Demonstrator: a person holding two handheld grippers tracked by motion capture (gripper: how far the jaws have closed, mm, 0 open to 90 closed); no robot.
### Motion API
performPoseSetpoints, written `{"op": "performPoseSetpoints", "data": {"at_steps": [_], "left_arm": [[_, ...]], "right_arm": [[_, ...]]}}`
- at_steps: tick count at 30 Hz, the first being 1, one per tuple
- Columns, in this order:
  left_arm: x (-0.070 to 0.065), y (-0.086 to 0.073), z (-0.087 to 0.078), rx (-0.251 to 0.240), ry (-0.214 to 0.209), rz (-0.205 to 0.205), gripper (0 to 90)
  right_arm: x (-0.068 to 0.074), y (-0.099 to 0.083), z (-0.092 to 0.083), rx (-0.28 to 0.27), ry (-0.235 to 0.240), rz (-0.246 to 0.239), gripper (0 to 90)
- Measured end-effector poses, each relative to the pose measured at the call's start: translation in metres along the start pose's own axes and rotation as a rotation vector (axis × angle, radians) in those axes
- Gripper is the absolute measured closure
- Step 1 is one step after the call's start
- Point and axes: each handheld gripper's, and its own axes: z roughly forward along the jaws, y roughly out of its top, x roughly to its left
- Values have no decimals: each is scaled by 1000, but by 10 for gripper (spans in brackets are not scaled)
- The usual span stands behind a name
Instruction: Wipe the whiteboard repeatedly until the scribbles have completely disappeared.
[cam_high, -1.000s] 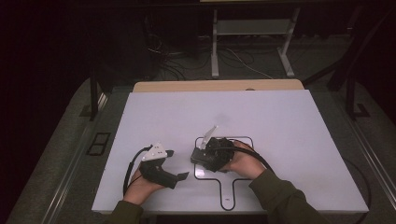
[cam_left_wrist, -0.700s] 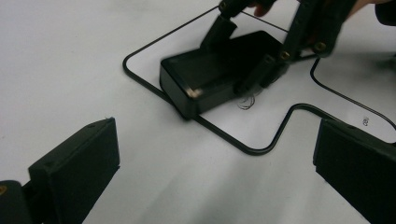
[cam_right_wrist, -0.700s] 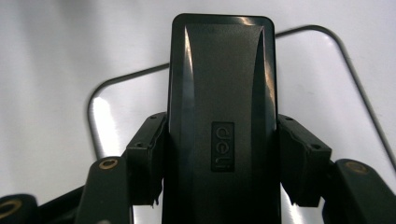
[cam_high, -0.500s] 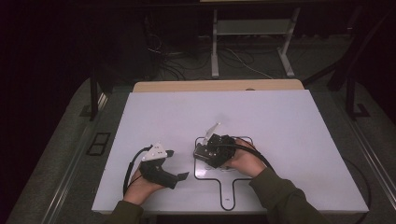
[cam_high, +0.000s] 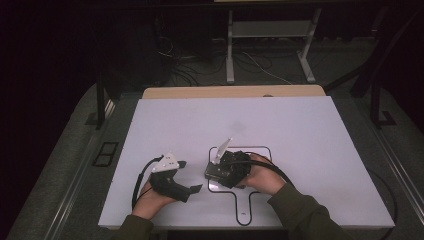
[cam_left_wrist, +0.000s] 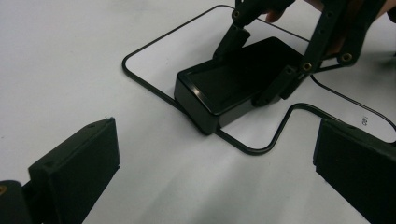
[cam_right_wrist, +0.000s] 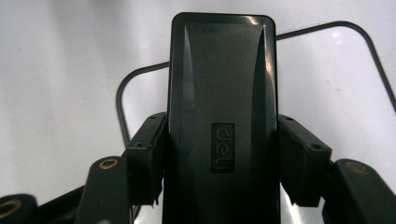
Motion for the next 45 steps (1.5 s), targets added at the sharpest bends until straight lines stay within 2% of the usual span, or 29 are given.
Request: {"op": "performPoseSetpoints", "data": {"at_steps": [2,4,6,10,11,16,17,18,22,24,31,36,37,38,39,41,45], "left_arm": [[0,0,0,0,0,0,0],[0,0,0,0,1,2,0],[-1,0,0,0,-1,-3,0],[-1,0,0,1,-2,-5,0],[0,0,0,3,-2,-6,0],[0,0,0,3,-2,0,0],[0,0,0,2,-1,1,0],[0,0,0,2,-2,2,0],[0,0,0,1,-1,-1,0],[0,0,0,1,0,1,0],[-1,0,0,5,-2,-3,0],[-1,0,0,5,-2,0,0],[-1,0,0,5,-3,2,0],[-1,0,0,5,-2,2,0],[-1,0,1,5,-3,1,0],[-1,0,1,6,-3,2,0],[-1,0,0,5,-2,2,0]], "right_arm": [[0,0,0,4,-7,-22,386],[-1,0,0,2,-8,-20,386],[-5,-1,0,0,-13,12,386],[-16,-5,-1,2,-39,40,386],[-17,-5,-1,4,-43,35,386],[-4,-1,0,-1,-8,13,386],[-2,-1,0,2,-13,-10,386],[1,0,0,-3,4,-6,386],[8,1,0,-2,19,-23,386],[4,0,0,0,18,-24,386],[-20,-8,-3,6,-52,52,386],[-26,-11,-4,5,-62,60,386],[-27,-12,-4,-1,-53,82,386],[-26,-12,-4,0,-57,80,386],[-26,-11,-4,6,-66,59,386],[-21,-9,-3,3,-43,54,386],[-6,-3,-1,4,-15,5,386]]}}
